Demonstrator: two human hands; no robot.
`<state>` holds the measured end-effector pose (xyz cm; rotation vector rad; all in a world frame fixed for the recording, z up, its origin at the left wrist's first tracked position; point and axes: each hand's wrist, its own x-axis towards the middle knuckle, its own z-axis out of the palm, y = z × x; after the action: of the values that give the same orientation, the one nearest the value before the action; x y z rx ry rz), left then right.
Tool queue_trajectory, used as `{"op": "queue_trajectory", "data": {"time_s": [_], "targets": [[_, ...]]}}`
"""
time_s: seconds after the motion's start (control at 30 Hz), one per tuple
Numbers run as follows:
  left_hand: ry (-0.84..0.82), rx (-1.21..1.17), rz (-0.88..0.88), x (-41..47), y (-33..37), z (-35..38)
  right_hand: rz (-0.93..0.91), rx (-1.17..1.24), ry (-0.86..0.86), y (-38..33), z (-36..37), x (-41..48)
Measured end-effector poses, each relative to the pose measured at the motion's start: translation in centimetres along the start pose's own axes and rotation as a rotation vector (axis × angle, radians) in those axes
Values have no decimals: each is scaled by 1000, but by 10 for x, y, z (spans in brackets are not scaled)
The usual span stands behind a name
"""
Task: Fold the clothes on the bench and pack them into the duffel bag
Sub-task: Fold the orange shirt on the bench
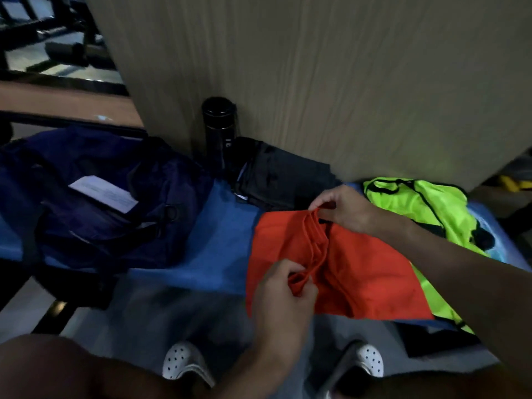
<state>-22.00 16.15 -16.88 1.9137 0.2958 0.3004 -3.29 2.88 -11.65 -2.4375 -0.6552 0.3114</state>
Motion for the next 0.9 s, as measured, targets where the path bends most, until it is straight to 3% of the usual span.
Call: {"op": "queue_trajectory", "data": {"time_s": [0.13, 0.33, 0.53, 0.7, 0.8, 0.9], "targets": [[-185, 281, 37, 0, 2, 36, 29, -33, 25, 34, 11, -20], [-260, 534, 164, 20, -7, 51, 85, -5, 53, 55, 29, -40], [-351, 576, 384, 58, 14, 67, 105, 202, 331, 62, 30, -90], [-672, 827, 738, 117, 58, 111, 384, 225, 620, 91, 31, -142], [-827, 959, 905, 139, 75, 141, 577, 230, 630, 101, 31, -161], [-982, 1083, 1036, 155, 84, 165, 649, 292, 579, 102, 29, -173]]}}
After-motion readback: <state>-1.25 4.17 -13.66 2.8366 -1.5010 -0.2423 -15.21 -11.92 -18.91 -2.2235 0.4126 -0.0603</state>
